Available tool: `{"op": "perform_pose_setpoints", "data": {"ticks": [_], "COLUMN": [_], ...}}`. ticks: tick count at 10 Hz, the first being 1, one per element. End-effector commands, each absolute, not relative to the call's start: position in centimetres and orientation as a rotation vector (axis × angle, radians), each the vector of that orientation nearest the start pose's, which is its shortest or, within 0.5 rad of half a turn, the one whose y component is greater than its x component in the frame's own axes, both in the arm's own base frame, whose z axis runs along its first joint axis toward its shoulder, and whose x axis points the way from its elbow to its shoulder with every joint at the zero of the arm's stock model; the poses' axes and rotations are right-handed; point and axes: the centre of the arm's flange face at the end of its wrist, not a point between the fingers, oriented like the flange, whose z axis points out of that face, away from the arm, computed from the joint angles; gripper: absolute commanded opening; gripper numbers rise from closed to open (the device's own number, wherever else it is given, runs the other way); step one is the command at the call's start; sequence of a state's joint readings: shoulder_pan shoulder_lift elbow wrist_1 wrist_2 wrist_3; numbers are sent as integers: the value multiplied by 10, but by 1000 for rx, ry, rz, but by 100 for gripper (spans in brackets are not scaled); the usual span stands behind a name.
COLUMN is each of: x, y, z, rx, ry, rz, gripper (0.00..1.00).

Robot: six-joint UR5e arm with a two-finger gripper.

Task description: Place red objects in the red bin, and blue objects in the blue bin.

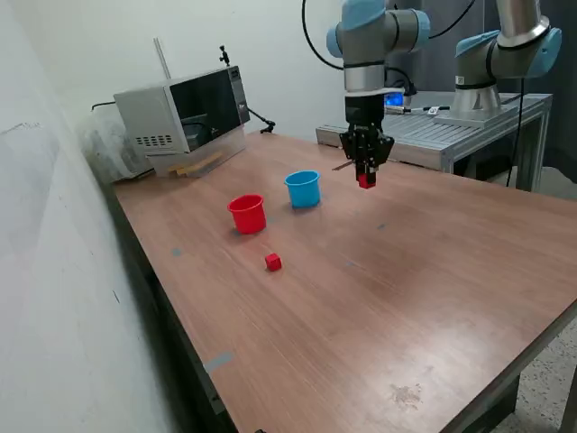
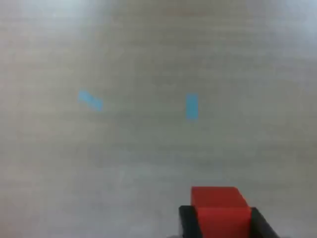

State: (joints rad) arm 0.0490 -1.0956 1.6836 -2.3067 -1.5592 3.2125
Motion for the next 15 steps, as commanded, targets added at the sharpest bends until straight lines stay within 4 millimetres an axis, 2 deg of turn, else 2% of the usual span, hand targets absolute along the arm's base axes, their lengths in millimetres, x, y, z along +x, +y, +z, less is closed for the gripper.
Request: {"op": "perform_pose_setpoints", "data": {"ticks": [1, 2, 4, 6, 8, 10, 15], "x": [-666, -690, -726, -735, -739, -747, -762], "y": [-125, -98, -31, 29, 63, 75, 77], "z": [299, 306, 300, 278, 257, 245, 228], "rx": [-2251, -2213, -2079, -1984, -1938, -1925, -1939], "ry": [2435, 2488, 2543, 2578, 2587, 2592, 2605], "rz": [277, 323, 418, 403, 379, 370, 393], "gripper": [0, 0, 0, 0, 0, 0, 0]}}
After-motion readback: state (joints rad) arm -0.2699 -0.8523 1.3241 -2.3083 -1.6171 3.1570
